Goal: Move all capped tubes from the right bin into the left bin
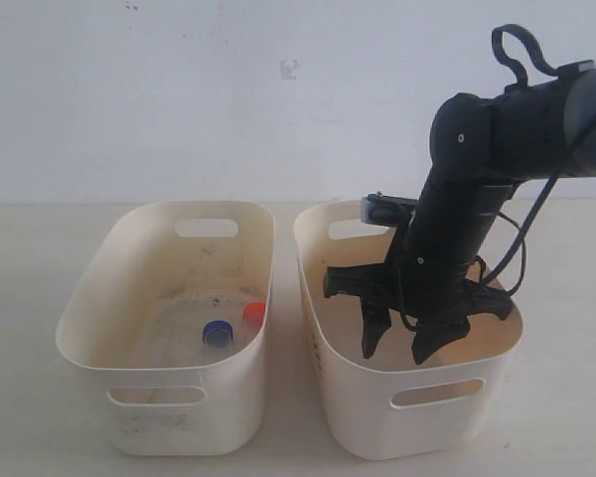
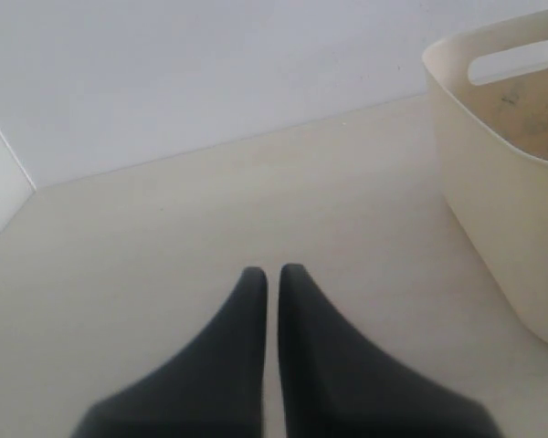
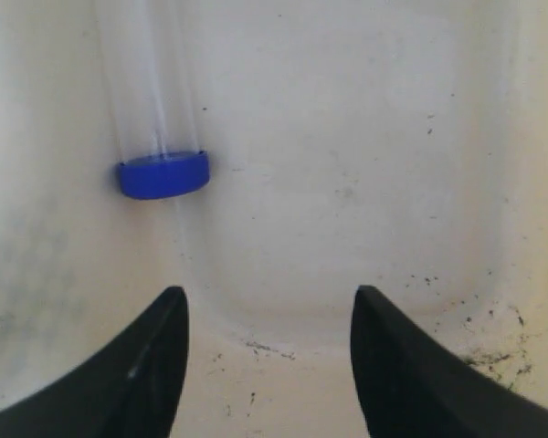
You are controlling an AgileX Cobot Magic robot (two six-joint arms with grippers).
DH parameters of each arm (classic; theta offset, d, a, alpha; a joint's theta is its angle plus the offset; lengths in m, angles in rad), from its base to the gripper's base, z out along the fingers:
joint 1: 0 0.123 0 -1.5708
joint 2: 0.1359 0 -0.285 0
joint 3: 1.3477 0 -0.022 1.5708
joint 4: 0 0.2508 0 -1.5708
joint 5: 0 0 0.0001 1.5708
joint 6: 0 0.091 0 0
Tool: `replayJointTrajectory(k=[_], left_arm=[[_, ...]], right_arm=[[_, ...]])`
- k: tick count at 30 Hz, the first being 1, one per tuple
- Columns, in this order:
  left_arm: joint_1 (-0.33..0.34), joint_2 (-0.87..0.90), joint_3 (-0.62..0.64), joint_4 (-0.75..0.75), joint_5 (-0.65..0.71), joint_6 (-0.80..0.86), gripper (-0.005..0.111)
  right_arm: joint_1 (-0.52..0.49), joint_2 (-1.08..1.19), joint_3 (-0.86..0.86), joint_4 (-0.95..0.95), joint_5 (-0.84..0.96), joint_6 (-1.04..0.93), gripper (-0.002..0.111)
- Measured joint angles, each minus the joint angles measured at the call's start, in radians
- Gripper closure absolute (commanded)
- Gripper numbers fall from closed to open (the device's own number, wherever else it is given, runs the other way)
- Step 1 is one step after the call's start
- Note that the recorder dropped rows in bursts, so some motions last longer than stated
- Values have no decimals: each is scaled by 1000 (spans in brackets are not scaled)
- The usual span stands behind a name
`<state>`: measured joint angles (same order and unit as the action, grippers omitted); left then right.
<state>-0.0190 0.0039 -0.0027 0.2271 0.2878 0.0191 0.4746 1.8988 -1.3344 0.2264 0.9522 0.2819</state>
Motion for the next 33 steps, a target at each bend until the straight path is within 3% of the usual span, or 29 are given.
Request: replayJointTrajectory(k=[11, 16, 33], left_arm=[[0, 0, 0, 0, 0, 0, 103], [0, 0, 0, 0, 0, 0, 103], [0, 0, 0, 0, 0, 0, 103]], right_arm=[[-5, 0, 0, -6, 32, -16, 56], [8, 0, 0, -17, 43, -35, 40], [25, 40, 0, -45, 86, -24, 41]])
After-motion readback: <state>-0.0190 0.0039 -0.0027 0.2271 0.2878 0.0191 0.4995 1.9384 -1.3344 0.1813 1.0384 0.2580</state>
